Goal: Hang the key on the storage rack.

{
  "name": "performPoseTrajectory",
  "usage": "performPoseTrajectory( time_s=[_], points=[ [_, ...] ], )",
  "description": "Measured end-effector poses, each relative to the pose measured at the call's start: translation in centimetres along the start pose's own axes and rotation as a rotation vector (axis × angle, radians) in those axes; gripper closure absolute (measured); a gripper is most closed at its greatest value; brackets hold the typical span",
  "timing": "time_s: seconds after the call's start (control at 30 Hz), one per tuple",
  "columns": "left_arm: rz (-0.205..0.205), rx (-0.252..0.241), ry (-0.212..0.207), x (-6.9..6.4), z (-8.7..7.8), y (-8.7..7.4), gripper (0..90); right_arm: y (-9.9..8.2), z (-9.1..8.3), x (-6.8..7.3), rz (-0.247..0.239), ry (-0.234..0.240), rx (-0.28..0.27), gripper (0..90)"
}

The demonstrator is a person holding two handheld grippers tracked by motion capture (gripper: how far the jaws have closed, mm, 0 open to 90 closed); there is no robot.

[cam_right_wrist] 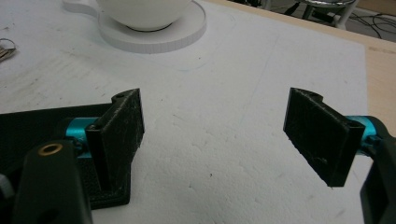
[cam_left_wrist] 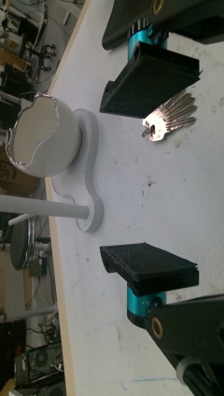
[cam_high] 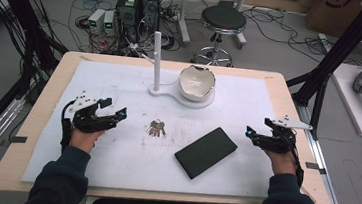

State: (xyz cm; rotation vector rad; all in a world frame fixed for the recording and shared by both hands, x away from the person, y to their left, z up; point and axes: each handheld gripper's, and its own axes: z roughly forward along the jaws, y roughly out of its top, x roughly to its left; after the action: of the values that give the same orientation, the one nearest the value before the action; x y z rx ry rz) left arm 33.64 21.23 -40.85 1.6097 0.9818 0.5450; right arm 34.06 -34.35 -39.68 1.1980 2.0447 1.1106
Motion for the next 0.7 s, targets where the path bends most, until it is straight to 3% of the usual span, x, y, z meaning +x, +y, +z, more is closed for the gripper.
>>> performPoseTrajectory(
  time_s=[0.37, 0.6, 0.7],
  points=[
    [-0.023, 0.004, -0.004, -0.3, 0.6, -0.1, 30.4, -0.4, -0.1, -0.6, 0.022, 0.0, -0.005, 20.5],
    [0.004, 0.063, -0.02, -1.6, 1.9, -0.4, 24.9, -0.4, -0.1, -0.2, -0.001, 0.003, 0.002, 20.6],
    [0.013, 0.093, -0.009, -2.1, 2.8, -0.5, 24.9, -0.3, 0.0, 0.2, -0.005, 0.01, 0.003, 20.6]
  ],
)
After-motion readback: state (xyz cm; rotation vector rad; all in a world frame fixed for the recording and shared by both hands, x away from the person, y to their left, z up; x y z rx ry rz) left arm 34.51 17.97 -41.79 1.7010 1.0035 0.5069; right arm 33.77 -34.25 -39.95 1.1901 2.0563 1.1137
